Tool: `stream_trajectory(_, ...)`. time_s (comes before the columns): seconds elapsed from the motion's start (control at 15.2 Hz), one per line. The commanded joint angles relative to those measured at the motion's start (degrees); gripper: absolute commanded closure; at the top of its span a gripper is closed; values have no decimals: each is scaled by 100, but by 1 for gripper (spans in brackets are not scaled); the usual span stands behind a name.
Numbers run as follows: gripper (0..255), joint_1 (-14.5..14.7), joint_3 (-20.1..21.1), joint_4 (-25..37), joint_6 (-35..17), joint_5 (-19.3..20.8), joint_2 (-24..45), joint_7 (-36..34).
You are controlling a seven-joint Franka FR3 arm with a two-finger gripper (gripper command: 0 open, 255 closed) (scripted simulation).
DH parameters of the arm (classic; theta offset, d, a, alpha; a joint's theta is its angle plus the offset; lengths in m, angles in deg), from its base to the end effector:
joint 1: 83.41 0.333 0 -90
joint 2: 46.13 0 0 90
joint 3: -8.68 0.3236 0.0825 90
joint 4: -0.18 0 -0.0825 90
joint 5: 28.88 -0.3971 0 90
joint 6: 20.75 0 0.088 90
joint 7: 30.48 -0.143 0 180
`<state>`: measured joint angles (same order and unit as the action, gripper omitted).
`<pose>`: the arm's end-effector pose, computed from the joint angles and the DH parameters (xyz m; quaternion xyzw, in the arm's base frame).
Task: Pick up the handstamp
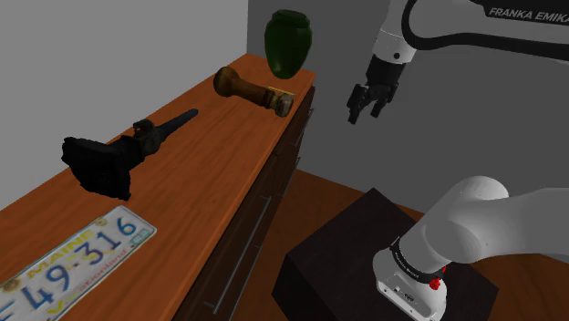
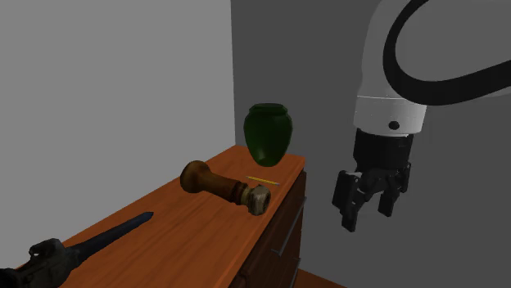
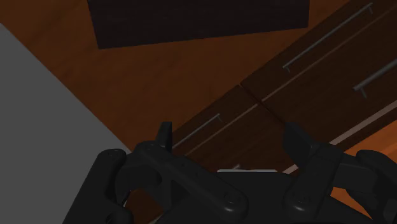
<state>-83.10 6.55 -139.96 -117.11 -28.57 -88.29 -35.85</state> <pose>0.3324 -0.0125 0.5092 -0.9982 0.0574 0.0146 0.0093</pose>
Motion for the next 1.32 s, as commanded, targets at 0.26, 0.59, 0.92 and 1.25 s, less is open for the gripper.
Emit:
stream_trajectory(0.26, 0, 163, -52, 546, -435, -16, 924, 345)
stream_trajectory(0.59, 0, 356, -83, 1367, -796, -75, 2036, 772)
stream_trajectory(0.92, 0, 513, -62, 2334, -967, -163, 3107, 1188)
stream_trajectory(1.25, 0, 635, 12, 3459, -962, -246, 4159, 1571)
